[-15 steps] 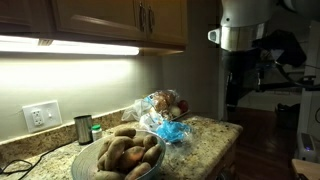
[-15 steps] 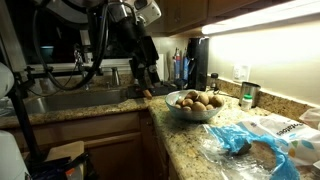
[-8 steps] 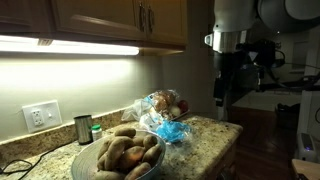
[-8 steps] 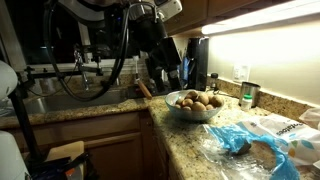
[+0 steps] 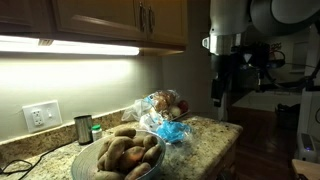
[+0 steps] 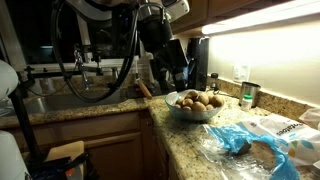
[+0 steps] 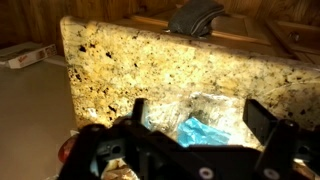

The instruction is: Pick the potato from the plastic bag and put it in the glass bowl

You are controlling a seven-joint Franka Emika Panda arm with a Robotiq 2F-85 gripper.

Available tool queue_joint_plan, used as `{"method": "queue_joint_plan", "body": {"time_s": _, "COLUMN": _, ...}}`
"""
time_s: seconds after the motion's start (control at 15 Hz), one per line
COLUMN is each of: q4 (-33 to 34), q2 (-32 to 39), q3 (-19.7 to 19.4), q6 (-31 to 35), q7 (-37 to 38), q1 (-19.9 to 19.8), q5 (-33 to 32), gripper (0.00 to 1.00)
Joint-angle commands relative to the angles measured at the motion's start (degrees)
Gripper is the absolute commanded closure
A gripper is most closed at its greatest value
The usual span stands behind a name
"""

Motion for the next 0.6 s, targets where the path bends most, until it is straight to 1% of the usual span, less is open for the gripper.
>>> {"method": "queue_joint_plan", "body": {"time_s": 0.0, "q4": 0.5, "q2": 2.3, "q3": 0.5, "q6": 1.4, "q7": 1.7, "q1": -1.3, "q5": -1.6, "gripper": 0.00}}
{"method": "queue_joint_plan", "body": {"time_s": 0.2, "q4": 1.1, "q2": 3.7, "q3": -0.3, "q6": 3.0, "q7": 2.2, "q1": -2.3, "q5": -1.9, "gripper": 0.00}}
{"method": "queue_joint_plan", "body": {"time_s": 0.53, "q4": 2.6, "q2": 7.3, "q3": -2.0, "q6": 8.2, "q7": 1.8, "q1": -5.0, "q5": -3.1, "gripper": 0.00}}
